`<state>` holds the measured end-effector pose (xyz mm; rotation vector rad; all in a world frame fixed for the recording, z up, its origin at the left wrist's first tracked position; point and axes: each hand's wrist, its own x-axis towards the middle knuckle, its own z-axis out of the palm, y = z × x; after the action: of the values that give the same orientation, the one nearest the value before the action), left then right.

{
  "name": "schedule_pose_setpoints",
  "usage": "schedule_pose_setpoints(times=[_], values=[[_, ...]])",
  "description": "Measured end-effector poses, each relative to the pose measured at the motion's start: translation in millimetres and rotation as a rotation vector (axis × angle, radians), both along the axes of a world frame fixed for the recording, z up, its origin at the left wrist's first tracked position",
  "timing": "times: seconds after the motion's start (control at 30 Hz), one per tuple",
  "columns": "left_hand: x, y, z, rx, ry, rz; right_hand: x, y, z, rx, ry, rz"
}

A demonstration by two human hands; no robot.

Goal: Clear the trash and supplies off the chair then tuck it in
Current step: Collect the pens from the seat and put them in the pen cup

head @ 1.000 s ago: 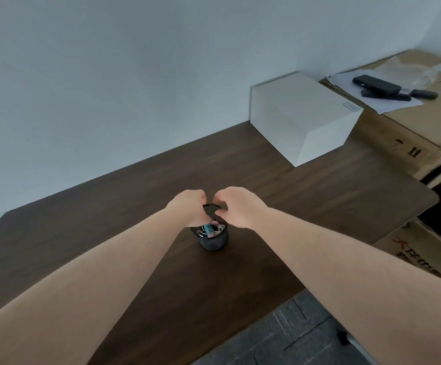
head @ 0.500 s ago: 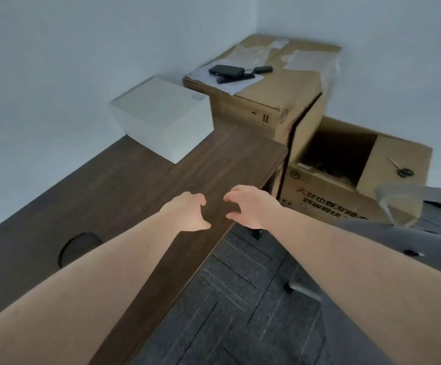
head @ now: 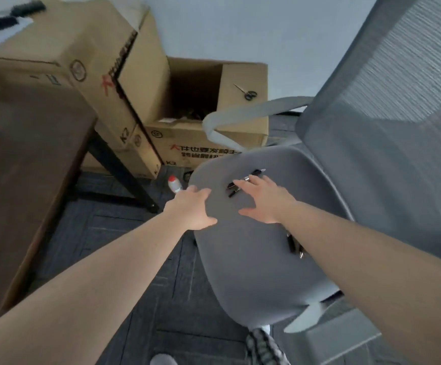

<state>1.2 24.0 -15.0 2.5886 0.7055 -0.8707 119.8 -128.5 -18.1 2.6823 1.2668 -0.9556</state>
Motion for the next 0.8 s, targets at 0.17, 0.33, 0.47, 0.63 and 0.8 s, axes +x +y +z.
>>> schedule_pose_setpoints(times=[0.17, 0.33, 0.47, 0.63, 0.8], values=[[57, -44, -54, -0.009, 0.019, -0.087, 35, -76, -54, -0.046, 0.023, -0.223], [94, -56, -98, 0.054, -0.073, -0.175, 52, -123, -102, -0.058, 0.042, -0.475], [123, -54, -128, 0.136, -0.145, -0.217, 54, -143, -134, -0.075, 0.049, -0.644], [144, -52, -150, 0.136, -0.119, -0.11, 49, -157, -155, -0.133, 0.041, -0.837], [151, -53, -165, 0.121, -0.081, -0.059, 46, -158, -163, -0.097, 0.038, -0.887]])
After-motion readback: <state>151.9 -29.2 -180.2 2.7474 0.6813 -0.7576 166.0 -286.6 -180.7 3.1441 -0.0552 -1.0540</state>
